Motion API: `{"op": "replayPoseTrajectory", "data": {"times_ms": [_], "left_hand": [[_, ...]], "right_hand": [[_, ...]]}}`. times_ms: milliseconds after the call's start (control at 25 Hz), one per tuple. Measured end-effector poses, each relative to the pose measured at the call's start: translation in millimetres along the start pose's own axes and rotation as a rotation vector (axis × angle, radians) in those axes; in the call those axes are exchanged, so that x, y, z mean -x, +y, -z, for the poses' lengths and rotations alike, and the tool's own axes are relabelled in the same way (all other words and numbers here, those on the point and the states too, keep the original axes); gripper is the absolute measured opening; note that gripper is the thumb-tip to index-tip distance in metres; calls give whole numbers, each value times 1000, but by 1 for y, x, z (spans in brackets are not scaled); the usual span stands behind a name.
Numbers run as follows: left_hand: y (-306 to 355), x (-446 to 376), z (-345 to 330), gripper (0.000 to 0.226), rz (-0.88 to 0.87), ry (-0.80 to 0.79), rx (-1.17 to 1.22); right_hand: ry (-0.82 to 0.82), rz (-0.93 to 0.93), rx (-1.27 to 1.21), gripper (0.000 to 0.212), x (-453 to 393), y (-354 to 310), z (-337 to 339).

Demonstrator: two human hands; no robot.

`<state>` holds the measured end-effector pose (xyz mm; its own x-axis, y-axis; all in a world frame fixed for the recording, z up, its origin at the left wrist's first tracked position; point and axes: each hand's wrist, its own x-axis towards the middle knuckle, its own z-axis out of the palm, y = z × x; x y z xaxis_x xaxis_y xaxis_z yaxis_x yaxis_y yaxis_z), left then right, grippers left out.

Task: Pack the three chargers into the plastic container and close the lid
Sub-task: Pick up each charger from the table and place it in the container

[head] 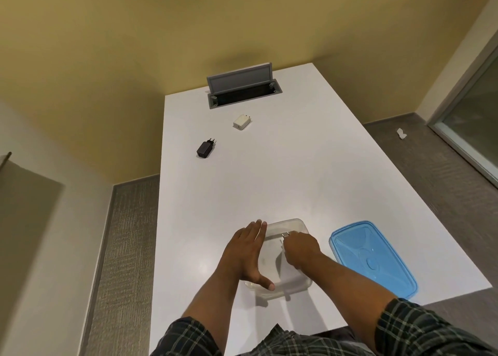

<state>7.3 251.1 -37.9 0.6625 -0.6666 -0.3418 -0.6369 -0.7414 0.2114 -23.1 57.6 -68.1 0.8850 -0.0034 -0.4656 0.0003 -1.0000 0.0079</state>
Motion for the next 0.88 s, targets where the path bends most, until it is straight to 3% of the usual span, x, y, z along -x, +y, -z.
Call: {"op": "replayPoseTrajectory", "data": {"times_ms": [360, 520, 640, 760, 880], "left_hand": [[5, 5, 0, 156, 46, 0, 27], [5, 4, -1, 156, 56, -2, 34], [5, 5, -2, 156, 53, -7, 28], [0, 4, -2, 154, 41, 3, 24], [-3, 7, -4, 145, 22, 23, 25]], "right_hand": [[24, -41, -83, 27, 5, 0, -6], [61, 29, -6, 28, 5, 0, -1], [190, 121, 26, 37, 6, 3, 8], [333, 260, 135, 30, 9, 6, 20], [444, 226, 107, 40, 3, 7, 33]]}}
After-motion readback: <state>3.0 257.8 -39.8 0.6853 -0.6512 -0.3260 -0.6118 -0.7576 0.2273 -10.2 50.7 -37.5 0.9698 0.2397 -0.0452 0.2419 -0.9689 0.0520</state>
